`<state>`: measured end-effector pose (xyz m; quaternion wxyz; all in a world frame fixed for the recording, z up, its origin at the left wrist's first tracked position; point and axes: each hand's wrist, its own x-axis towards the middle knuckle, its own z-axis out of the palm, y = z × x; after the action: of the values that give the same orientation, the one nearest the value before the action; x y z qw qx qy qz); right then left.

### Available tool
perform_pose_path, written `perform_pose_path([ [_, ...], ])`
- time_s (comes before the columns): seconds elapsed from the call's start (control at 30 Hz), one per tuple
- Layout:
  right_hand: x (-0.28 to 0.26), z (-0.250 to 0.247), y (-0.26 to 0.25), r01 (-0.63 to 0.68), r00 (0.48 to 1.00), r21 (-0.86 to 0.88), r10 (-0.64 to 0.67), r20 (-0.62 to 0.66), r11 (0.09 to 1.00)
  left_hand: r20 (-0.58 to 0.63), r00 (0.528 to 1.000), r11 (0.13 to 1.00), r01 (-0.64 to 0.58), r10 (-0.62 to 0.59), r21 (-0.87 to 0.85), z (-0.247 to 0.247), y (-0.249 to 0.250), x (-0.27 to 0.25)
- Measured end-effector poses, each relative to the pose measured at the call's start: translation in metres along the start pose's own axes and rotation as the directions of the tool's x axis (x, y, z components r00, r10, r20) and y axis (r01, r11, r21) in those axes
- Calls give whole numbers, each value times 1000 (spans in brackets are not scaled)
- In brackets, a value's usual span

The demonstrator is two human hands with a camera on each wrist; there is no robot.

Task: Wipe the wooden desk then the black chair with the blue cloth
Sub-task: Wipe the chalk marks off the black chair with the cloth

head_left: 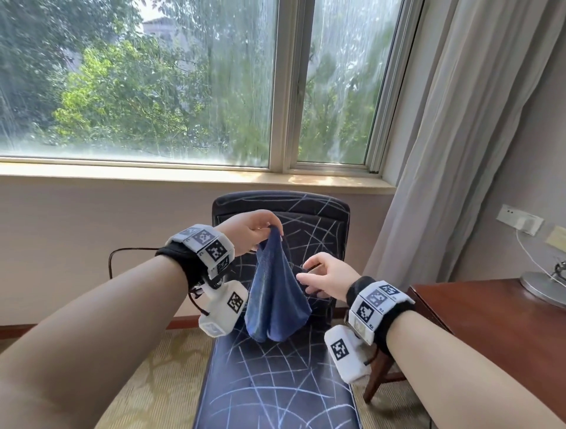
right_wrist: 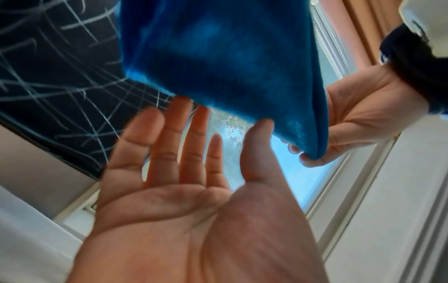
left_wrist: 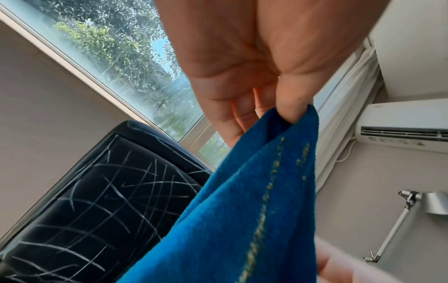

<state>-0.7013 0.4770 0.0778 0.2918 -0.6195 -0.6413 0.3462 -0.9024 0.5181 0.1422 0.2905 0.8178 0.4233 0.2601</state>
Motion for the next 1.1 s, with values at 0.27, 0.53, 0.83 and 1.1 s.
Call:
perform_pose_path([
  [0.27,0,27,4,129,991,-90,-124,56,988,-38,999,999,36,-36,-9,-6,-4,-8],
  [0.53,8,34,-11,258,963,-185,-268,-28,948,-128,987,995,102,-99,16,-21,-15,-28],
  [0.83,19,18,-59,330,937,-239,-347,-31,913,31,951,940,307,-306,-149,-30,-60,-48],
  [1.1,21,25,-62,342,938,-191,-347,7,920,104,936,938,342,-336,-54,-19,-77,-57],
])
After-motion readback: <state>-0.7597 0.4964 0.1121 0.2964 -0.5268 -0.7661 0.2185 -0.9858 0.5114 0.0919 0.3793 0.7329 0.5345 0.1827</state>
